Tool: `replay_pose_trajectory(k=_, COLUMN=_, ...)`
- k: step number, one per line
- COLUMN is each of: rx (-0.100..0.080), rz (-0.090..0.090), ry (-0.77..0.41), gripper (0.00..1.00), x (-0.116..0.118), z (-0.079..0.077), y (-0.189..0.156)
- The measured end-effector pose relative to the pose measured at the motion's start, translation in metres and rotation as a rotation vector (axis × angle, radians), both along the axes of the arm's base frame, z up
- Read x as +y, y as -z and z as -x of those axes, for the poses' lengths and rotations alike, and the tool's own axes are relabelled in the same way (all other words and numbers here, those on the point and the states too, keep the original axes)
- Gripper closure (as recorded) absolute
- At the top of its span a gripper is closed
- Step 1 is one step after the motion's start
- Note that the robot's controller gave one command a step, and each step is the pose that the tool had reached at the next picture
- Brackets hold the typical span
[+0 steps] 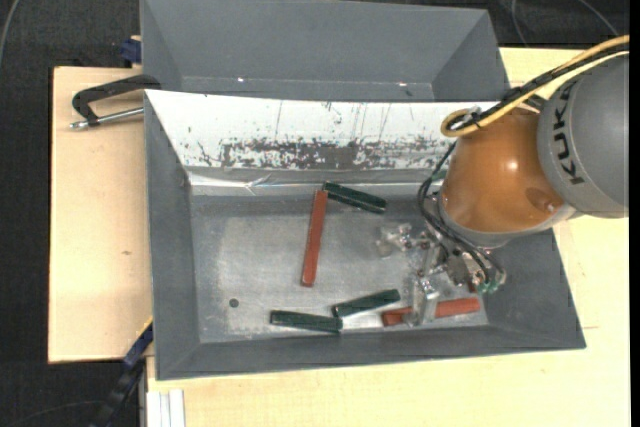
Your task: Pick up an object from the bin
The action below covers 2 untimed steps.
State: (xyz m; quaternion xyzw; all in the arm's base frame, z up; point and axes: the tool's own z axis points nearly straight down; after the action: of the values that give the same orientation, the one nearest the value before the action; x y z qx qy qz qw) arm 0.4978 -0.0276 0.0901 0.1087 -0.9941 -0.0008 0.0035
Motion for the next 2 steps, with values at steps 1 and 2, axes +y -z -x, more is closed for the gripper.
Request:
replay_pose_trajectory(k=1, rx=-0.006, rz=0.000, ry=-0.127, gripper=0.00, x=0.021, z=0.006, y=0.020)
replay_pose_trajectory(k=2, rx=-0.013, rz=-0.001, ry=-0.155, gripper=0.00, x=0.009, z=-0.018, y=0.019)
